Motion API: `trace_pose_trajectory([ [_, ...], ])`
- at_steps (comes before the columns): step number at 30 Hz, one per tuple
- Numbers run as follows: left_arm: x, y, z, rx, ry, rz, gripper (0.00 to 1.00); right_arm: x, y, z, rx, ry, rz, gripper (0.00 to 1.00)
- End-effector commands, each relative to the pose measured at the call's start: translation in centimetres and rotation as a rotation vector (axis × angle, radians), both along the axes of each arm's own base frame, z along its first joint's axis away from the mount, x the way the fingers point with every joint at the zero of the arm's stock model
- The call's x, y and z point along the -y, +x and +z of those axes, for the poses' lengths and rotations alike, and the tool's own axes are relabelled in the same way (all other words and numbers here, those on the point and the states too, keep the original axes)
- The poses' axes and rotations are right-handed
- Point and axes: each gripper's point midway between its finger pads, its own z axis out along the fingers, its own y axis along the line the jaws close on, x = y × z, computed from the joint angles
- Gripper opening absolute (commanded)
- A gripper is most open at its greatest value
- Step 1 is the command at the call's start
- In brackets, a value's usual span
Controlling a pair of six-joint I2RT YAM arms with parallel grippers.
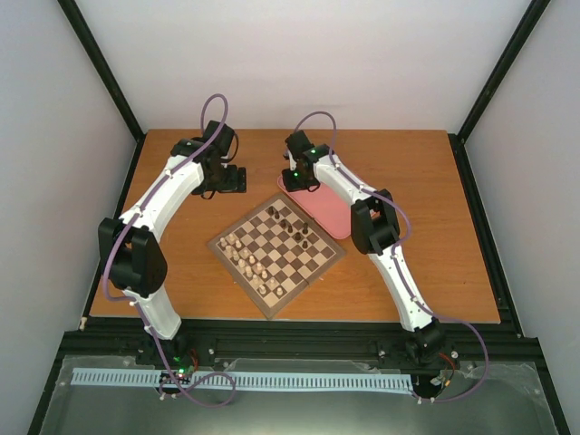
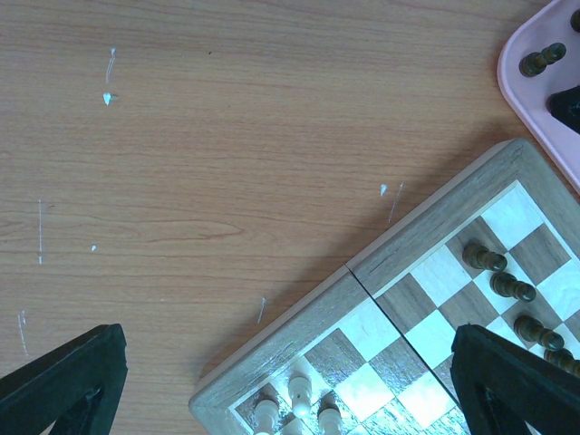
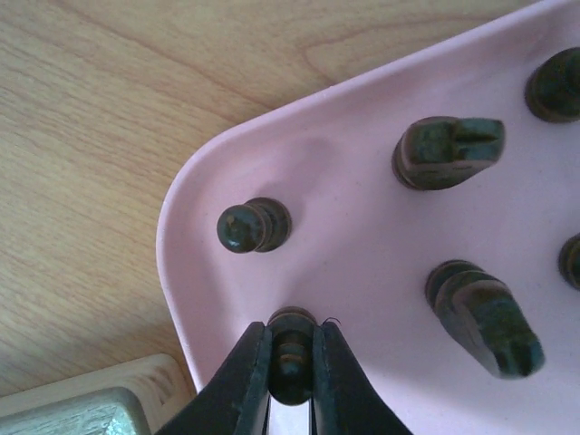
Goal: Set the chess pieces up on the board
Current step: Pick up the chess piece from the storage box.
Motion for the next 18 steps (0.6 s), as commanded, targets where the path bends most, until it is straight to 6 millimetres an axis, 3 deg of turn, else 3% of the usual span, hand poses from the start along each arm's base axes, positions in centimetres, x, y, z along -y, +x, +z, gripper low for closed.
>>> trace_pose_trajectory([
  [1, -0.1, 0.5, 0.9, 0.017, -0.003, -0.005, 1.0, 0.4, 0.7, 0.9, 0.034, -0.019, -0.013, 0.05],
  [5, -0.2, 0.5, 1.0, 0.019, 0.002, -0.003, 1.0, 0.3, 0.8, 2.9, 0.067, -0.007, -0.002, 0.04],
  [10, -0.3, 0.4, 1.2, 0.025, 0.004, -0.004, 1.0, 0.6, -0.3, 7.3, 0.102, 0.024, 0.005, 0.04],
  [14, -0.2, 0.5, 1.2, 0.031, -0.003, -0.003, 1.0, 1.8, -2.4, 10.5, 0.126, 0.011, 0.014, 0.04],
  [18, 0.0, 0.4, 1.1, 0.03, -0.013, -0.009, 1.0, 4.3, -6.2, 10.5, 0.078, -0.052, 0.028, 0.03],
])
